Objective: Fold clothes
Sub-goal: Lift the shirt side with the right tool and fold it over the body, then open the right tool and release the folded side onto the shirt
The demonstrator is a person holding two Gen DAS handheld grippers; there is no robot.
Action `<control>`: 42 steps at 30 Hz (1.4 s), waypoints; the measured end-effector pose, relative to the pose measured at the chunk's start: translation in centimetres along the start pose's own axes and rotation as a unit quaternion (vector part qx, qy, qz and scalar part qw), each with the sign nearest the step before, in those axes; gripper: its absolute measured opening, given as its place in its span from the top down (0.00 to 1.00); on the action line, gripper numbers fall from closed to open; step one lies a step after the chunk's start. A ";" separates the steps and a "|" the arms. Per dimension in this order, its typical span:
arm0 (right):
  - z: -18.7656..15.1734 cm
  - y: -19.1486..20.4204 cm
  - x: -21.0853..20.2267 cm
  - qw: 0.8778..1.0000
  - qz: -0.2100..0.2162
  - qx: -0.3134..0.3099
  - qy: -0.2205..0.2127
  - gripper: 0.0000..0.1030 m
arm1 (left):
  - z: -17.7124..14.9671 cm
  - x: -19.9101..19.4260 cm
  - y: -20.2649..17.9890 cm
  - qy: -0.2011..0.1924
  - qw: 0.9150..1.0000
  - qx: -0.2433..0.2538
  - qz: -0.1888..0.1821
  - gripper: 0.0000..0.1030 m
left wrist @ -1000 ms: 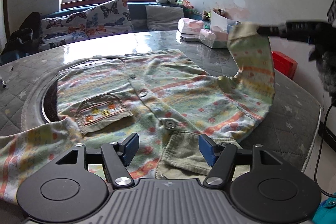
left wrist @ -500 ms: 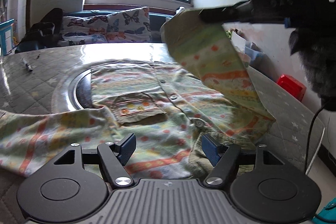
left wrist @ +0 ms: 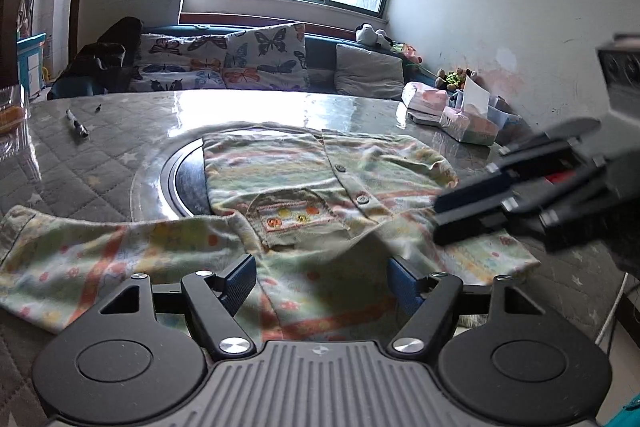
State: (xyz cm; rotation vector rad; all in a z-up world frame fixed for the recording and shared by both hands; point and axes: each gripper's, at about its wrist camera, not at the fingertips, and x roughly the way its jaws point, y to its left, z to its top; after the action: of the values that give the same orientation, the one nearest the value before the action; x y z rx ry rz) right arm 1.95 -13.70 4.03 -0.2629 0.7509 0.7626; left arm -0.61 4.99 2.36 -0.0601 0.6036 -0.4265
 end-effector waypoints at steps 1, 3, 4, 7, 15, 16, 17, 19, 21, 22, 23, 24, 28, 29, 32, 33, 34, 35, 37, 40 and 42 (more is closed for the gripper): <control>-0.4 -0.3 -0.2 1.000 -0.002 0.003 0.004 0.73 | 0.2 0.1 -0.1 -0.002 1.000 0.001 0.000 0.27; -1.7 -1.2 -0.7 1.000 -0.019 0.016 0.014 0.73 | 0.6 0.3 -0.5 -0.005 1.000 0.004 -0.002 0.27; -2.3 -1.8 -0.9 0.999 -0.029 0.024 0.020 0.73 | 0.8 0.4 -0.8 -0.006 1.000 0.007 -0.004 0.27; -4.7 -4.2 -1.2 0.996 -0.059 0.065 0.030 0.73 | 1.0 1.1 -1.4 -0.003 1.000 0.016 -0.009 0.29; -8.8 -8.5 -2.8 0.984 -0.101 0.143 0.028 0.81 | 1.4 3.2 -2.1 0.022 0.999 0.025 -0.012 0.37; -8.5 -8.8 -3.2 0.984 -0.106 0.139 0.018 0.80 | 1.5 3.4 -2.0 0.023 0.999 0.024 -0.011 0.37; -8.1 -9.1 -3.5 0.984 -0.112 0.136 0.008 0.80 | 1.6 3.6 -2.0 0.025 0.999 0.024 -0.010 0.37; -7.4 -10.0 -3.7 0.984 -0.119 0.134 -0.005 0.79 | 1.8 4.0 -1.8 0.031 0.999 0.023 -0.009 0.37; -6.5 -11.1 -3.3 0.983 -0.123 0.135 -0.011 0.79 | 1.9 4.4 -1.8 0.037 0.999 0.023 -0.008 0.37; -6.2 -11.2 -3.0 0.985 -0.123 0.123 -0.009 0.78 | 1.9 4.6 -1.8 0.040 0.999 0.023 -0.008 0.37; -5.9 -11.3 -2.6 0.986 -0.124 0.111 -0.008 0.78 | 1.9 4.7 -1.7 0.042 0.999 0.023 -0.008 0.37; -5.6 -11.4 -2.3 0.987 -0.124 0.099 -0.006 0.78 | 1.8 4.8 -1.7 0.044 0.999 0.023 -0.007 0.37; -4.3 -11.0 -0.9 0.993 -0.114 0.029 0.010 0.68 | 1.9 4.9 -1.4 0.050 0.998 0.026 -0.004 0.38; -4.0 -10.9 -0.5 0.994 -0.107 0.015 0.016 0.67 | 2.1 5.0 -1.3 0.050 0.998 0.025 -0.003 0.38; -3.3 -10.8 0.6 0.995 -0.092 -0.017 0.038 0.62 | 2.4 5.0 -1.1 0.047 0.999 0.022 -0.001 0.38; -3.2 -10.9 1.0 0.995 -0.088 -0.023 0.044 0.62 | 2.5 5.1 -1.0 0.046 0.999 0.021 -0.001 0.38; -3.2 -11.1 1.3 0.995 -0.085 -0.028 0.050 0.61 | 2.6 5.1 -0.9 0.046 0.999 0.020 -0.002 0.38; -3.2 -11.3 1.5 0.995 -0.082 -0.030 0.057 0.61 | 2.6 5.2 -0.8 0.047 0.999 0.019 -0.002 0.38; -3.4 -11.9 1.8 0.994 -0.083 -0.028 0.064 0.63 | 2.7 5.4 -0.7 0.051 0.999 0.017 -0.004 0.38; -3.9 -12.4 1.8 0.994 -0.081 -0.020 0.071 0.65 | 2.6 5.6 -0.7 0.054 0.998 0.020 -0.013 0.39; -4.2 -12.6 1.6 0.994 -0.082 -0.018 0.072 0.65 | 2.6 6.0 -0.8 0.061 0.998 0.020 -0.020 0.53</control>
State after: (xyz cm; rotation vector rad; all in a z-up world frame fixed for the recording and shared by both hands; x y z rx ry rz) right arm 9.42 -23.72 -0.72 -0.4104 0.8403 0.6074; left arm 4.99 1.68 1.39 -0.0070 0.7153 -0.4829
